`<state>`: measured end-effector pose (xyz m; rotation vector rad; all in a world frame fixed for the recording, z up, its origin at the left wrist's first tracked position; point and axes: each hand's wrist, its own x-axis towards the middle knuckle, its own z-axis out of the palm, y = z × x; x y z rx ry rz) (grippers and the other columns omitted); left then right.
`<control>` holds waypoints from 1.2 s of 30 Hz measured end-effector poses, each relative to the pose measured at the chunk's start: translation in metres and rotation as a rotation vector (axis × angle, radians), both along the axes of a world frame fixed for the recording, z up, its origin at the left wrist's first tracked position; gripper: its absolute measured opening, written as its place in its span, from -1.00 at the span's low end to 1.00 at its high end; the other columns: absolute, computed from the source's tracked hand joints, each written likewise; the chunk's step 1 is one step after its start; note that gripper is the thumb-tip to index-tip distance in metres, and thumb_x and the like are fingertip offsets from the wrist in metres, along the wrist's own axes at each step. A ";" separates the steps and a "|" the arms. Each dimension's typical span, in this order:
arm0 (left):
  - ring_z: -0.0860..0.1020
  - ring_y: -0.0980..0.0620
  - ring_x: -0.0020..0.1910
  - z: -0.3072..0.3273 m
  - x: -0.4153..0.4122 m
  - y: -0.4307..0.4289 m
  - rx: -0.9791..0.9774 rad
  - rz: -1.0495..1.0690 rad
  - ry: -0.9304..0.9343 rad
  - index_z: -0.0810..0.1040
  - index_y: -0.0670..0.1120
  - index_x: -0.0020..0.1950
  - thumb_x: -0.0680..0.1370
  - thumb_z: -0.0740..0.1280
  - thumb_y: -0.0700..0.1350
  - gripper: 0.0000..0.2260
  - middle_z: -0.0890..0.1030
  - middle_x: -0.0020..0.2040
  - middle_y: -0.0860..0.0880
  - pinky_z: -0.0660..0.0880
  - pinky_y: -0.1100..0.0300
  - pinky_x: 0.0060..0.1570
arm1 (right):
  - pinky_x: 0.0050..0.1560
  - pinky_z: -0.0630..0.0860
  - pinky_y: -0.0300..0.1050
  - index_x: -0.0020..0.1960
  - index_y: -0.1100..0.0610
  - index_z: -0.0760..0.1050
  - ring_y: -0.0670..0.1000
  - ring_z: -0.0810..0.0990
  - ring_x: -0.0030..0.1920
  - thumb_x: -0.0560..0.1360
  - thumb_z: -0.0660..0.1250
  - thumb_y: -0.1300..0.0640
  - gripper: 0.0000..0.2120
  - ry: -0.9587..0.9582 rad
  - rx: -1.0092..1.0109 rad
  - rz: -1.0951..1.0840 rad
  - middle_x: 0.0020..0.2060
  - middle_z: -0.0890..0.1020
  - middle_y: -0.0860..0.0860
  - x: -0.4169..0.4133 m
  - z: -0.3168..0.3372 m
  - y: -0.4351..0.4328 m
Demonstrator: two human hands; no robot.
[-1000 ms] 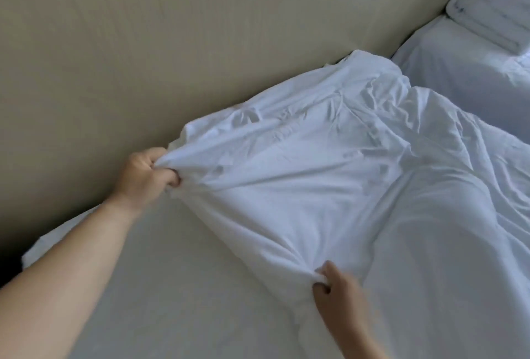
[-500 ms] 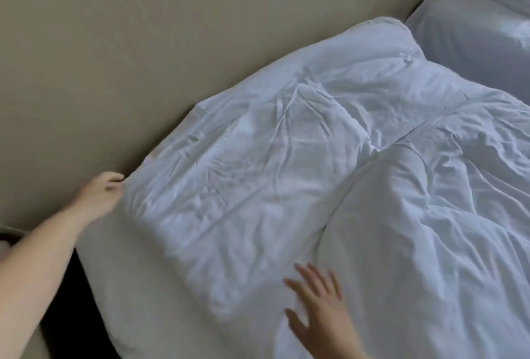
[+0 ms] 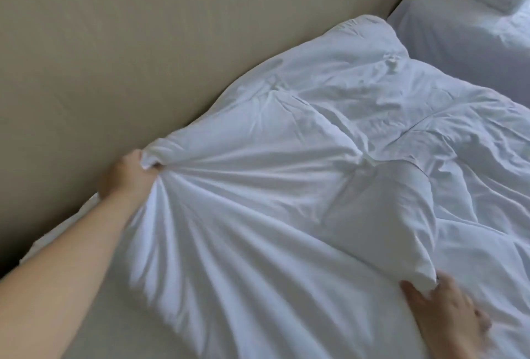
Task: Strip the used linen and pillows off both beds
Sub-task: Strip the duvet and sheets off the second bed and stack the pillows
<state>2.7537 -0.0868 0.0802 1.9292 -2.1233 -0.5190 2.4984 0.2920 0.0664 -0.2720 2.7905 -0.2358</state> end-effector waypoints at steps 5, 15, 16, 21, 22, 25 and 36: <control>0.50 -0.30 0.13 0.019 0.039 -0.040 -0.010 0.116 -0.025 0.43 -0.19 0.18 0.47 0.30 0.07 -0.58 0.53 0.13 -0.32 0.39 -0.10 0.19 | 0.40 -0.07 -0.06 0.43 -0.01 0.23 0.08 0.22 0.44 0.45 0.15 -0.18 -0.41 0.080 0.046 0.192 0.44 0.29 0.04 0.017 -0.002 -0.007; 0.18 -0.22 0.44 -0.010 -0.025 0.052 -0.098 -0.178 -0.056 0.32 -0.21 0.41 0.54 0.10 -0.25 -0.58 0.20 0.46 -0.27 -0.02 -0.13 0.40 | 0.45 -0.03 0.02 0.40 -0.01 0.29 0.05 0.20 0.45 0.57 0.07 -0.10 -0.58 0.087 0.118 0.331 0.44 0.28 -0.04 -0.019 0.005 0.005; 0.33 -0.33 0.34 -0.007 -0.039 0.059 -0.162 -0.308 -0.030 0.43 -0.28 0.31 0.48 0.11 -0.26 -0.59 0.32 0.38 -0.34 0.13 -0.23 0.32 | 0.44 -0.04 0.03 0.38 0.04 0.34 0.09 0.22 0.44 0.57 0.11 -0.06 -0.58 0.143 0.060 0.284 0.43 0.31 0.01 -0.031 0.009 0.016; 0.43 -0.12 0.30 0.005 -0.146 0.098 0.068 -0.770 0.020 0.24 -0.07 0.46 0.55 0.26 -0.17 -0.52 0.16 0.50 -0.07 0.37 0.05 0.18 | 0.46 -0.06 0.03 0.49 0.04 0.09 0.04 0.02 0.51 0.60 0.04 -0.05 -0.51 0.046 0.223 0.040 0.52 0.05 0.01 -0.111 0.022 0.075; 0.41 -0.05 0.31 0.004 -0.172 0.106 0.142 -0.810 -0.016 0.11 0.02 0.50 0.54 0.29 -0.11 -0.42 0.07 0.53 0.02 0.35 0.11 0.18 | 0.46 -0.01 0.05 0.51 0.05 0.01 0.04 0.01 0.51 0.60 0.03 -0.07 -0.46 0.012 0.282 0.029 0.52 0.01 0.00 -0.126 0.020 0.086; 0.26 0.01 0.43 -0.010 -0.240 0.124 0.192 -0.888 -0.065 -0.12 0.13 0.51 0.47 0.35 0.02 -0.22 -0.05 0.54 0.09 0.29 0.11 0.26 | 0.45 0.03 0.13 0.51 0.00 -0.24 -0.01 -0.05 0.52 0.56 0.08 -0.17 -0.30 -0.054 0.456 0.081 0.52 -0.13 -0.04 -0.156 0.009 0.102; 0.47 -0.25 0.14 -0.065 -0.292 0.141 -0.010 -0.678 0.038 0.54 -0.25 0.02 0.47 0.27 -0.10 -0.75 0.51 0.11 -0.26 0.38 0.01 0.03 | 0.08 0.12 -0.08 -0.13 -0.07 0.39 0.09 0.50 0.12 0.51 0.05 -0.04 -0.83 0.131 0.163 0.198 0.03 0.62 0.05 -0.199 -0.048 0.126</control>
